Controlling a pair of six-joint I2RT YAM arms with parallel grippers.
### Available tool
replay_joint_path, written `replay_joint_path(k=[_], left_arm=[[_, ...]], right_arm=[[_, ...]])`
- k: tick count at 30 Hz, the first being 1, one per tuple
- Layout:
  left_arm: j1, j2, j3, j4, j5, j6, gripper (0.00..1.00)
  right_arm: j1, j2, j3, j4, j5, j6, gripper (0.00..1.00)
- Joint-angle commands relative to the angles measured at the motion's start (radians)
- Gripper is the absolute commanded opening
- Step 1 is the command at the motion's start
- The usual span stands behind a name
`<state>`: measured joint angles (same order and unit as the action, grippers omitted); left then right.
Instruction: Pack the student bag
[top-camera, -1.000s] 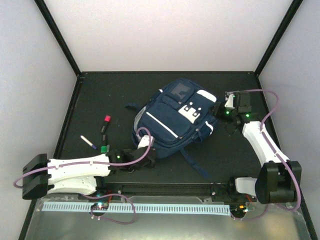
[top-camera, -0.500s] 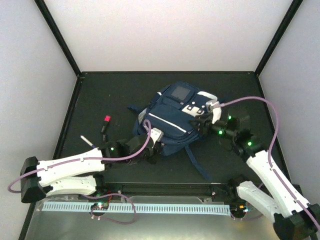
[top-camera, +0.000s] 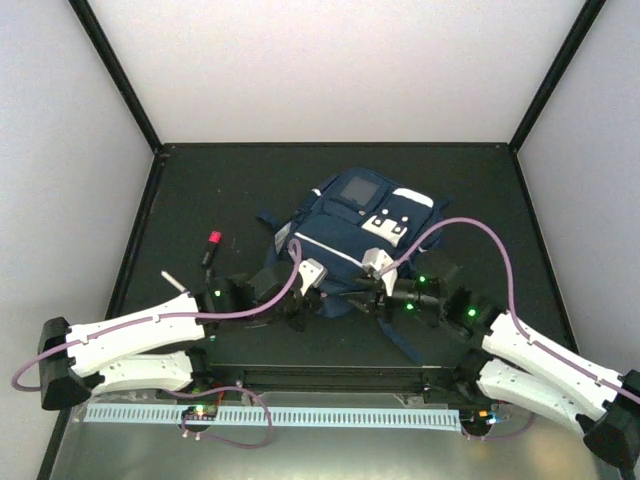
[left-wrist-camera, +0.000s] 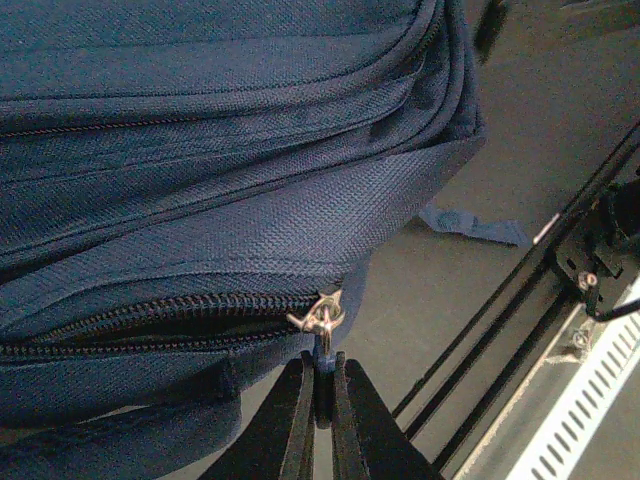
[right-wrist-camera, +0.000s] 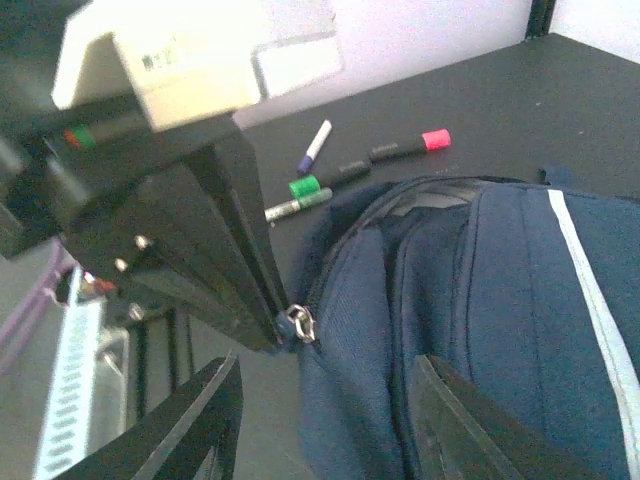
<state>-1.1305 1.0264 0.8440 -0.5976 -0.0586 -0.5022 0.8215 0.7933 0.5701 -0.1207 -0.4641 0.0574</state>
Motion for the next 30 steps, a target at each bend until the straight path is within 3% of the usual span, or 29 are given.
replay_joint_path(k=[1,10,14,18,26,30], left_arm=[[0.003,-0.037,0.092,0.033,0.087,0.040,0.02],[0.018,0.007,0.153,-0.065,0.129,0.074,0.01],[0.031,0.038,0.189,-0.140,0.107,0.102,0.02],[0.054,0.087,0.242,-0.242,0.099,0.138,0.02],[0.219,0.192,0.388,-0.523,0.094,0.246,0.01],[0.275,0.263,0.458,-0.652,0.122,0.322,0.01]], right_arm=[[0.042,0.052,0.032,-0.010,0.073,-0.165,0.49],[0.109,0.189,0.106,-0.108,0.167,-0.293,0.42],[0.112,0.205,0.110,-0.150,0.180,-0.316,0.32],[0.111,0.187,0.112,-0.183,0.209,-0.320,0.14],[0.111,0.075,0.119,-0.296,0.279,-0.320,0.02],[0.110,0.057,0.141,-0.385,0.279,-0.339,0.02]])
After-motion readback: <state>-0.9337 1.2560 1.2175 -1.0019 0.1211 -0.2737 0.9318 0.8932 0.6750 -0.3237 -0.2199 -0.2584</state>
